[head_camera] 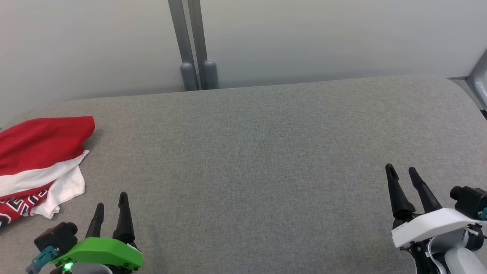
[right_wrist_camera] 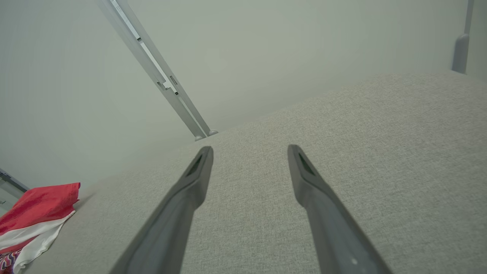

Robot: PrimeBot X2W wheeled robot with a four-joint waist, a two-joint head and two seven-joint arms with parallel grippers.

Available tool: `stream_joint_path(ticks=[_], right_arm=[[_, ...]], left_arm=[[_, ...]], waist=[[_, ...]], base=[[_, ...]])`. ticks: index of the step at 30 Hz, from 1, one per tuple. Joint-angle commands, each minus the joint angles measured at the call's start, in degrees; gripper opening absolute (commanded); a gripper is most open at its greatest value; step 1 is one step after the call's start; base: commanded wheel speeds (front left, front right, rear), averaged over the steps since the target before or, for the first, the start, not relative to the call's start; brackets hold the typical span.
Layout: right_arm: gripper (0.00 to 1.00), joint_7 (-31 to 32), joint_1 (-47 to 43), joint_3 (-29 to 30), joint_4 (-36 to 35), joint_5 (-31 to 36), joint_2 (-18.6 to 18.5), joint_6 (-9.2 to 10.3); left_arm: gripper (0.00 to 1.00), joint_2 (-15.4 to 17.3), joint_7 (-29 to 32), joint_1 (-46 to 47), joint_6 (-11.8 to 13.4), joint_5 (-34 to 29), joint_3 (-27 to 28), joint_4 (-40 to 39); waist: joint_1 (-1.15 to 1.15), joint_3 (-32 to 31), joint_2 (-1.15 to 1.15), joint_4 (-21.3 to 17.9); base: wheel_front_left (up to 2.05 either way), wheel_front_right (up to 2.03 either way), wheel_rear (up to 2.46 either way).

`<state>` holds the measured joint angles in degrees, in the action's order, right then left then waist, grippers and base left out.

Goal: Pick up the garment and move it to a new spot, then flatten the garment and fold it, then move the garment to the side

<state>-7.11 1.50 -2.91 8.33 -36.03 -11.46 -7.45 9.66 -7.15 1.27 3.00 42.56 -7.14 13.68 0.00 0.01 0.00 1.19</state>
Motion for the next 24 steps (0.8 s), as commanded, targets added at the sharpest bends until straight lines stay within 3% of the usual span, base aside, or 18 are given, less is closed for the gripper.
stream_joint_path(ticks=[1, 24], right_arm=[[1.00, -0.56, 0.09, -0.19, -0.78, 1.81, -0.61, -0.03], [1.00, -3.84, -1.41, 0.33, -0.86, 11.61, -1.63, -0.04]], left_arm=[[1.00, 0.62, -0.56, 0.14, -0.24, -2.00, 0.06, -0.70], [1.00, -0.02, -3.80, -1.41, -1.06, -18.14, 0.52, -1.12]], waist=[[0.00, 0.00, 0.00, 0.04], [0.00, -0.13, 0.00, 0.64]], base=[[0.00, 0.00, 0.00], [0.00, 0.00, 0.00]])
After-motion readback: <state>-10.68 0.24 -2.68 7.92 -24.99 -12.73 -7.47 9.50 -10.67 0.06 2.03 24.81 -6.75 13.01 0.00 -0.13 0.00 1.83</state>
